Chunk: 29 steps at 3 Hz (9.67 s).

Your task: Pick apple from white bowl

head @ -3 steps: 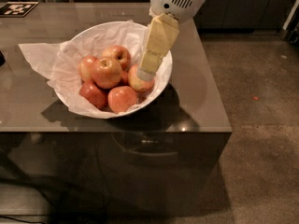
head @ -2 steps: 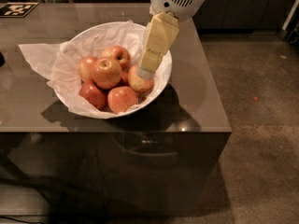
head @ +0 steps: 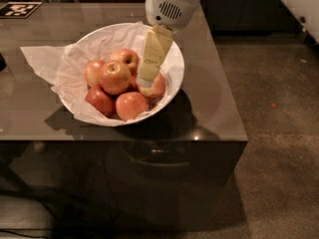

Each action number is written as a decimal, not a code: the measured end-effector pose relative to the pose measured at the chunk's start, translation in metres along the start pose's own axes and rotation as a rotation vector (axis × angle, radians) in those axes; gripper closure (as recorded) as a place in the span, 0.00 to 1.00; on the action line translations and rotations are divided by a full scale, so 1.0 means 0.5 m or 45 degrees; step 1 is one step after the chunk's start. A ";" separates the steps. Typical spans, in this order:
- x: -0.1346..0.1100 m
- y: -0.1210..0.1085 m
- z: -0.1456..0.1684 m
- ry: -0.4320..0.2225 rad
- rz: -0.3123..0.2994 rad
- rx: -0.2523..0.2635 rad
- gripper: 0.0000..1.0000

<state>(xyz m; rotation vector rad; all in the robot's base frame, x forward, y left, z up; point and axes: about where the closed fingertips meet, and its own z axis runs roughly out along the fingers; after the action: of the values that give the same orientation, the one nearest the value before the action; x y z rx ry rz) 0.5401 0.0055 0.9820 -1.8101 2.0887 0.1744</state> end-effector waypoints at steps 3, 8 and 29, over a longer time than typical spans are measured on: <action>-0.018 -0.021 0.050 0.038 0.070 0.003 0.00; -0.113 0.042 0.091 -0.001 0.036 0.024 0.00; -0.123 -0.017 -0.020 -0.117 0.117 0.153 0.81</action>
Offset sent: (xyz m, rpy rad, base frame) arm 0.0184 0.0096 -0.0214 -0.0444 0.0408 -0.0334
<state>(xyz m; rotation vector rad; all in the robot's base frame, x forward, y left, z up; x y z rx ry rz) 0.5528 0.0577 1.0142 -1.6080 2.0726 0.1498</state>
